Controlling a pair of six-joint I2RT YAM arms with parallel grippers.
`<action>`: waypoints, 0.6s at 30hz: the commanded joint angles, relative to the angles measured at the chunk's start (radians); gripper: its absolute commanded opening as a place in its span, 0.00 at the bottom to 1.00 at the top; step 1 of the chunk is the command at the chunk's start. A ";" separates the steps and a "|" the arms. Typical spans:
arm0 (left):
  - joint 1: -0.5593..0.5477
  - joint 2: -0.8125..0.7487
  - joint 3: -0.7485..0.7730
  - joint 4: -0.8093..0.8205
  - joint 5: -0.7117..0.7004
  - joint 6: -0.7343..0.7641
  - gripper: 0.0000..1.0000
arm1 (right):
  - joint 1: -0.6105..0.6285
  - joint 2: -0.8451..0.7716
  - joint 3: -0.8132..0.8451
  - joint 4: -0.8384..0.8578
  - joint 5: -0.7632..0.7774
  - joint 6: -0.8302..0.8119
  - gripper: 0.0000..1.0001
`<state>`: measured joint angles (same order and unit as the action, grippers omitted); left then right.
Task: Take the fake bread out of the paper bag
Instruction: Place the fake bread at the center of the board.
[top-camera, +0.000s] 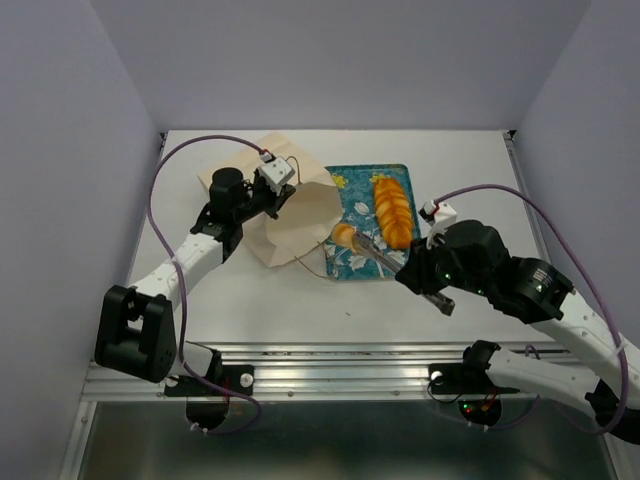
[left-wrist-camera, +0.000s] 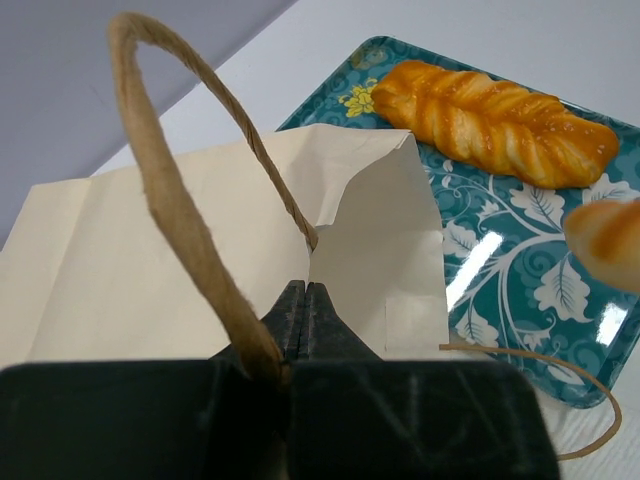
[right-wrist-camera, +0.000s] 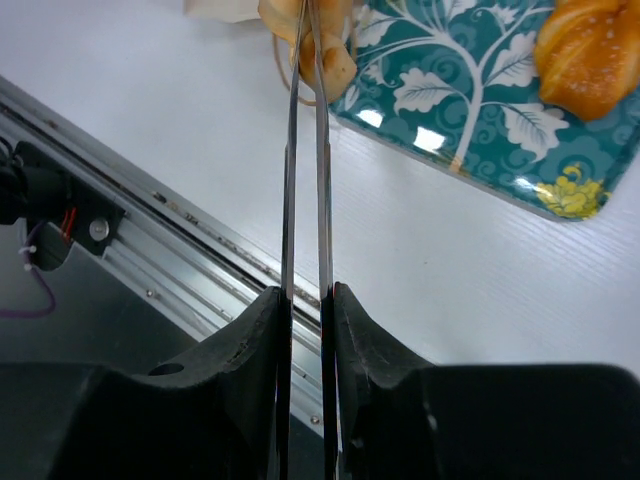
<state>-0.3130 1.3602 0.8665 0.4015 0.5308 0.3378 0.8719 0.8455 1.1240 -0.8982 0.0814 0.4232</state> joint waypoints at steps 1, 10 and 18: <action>0.047 0.005 0.049 0.048 0.105 0.043 0.00 | 0.007 -0.002 0.072 -0.028 0.167 0.019 0.01; 0.100 0.056 0.172 -0.180 0.429 0.286 0.00 | 0.007 0.095 0.053 0.121 0.492 -0.021 0.01; 0.101 0.014 0.154 -0.365 0.445 0.478 0.00 | -0.004 0.196 0.013 0.399 0.566 -0.154 0.01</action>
<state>-0.2085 1.4242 1.0237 0.1051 0.9154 0.7048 0.8715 1.0092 1.1454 -0.7330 0.5888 0.3607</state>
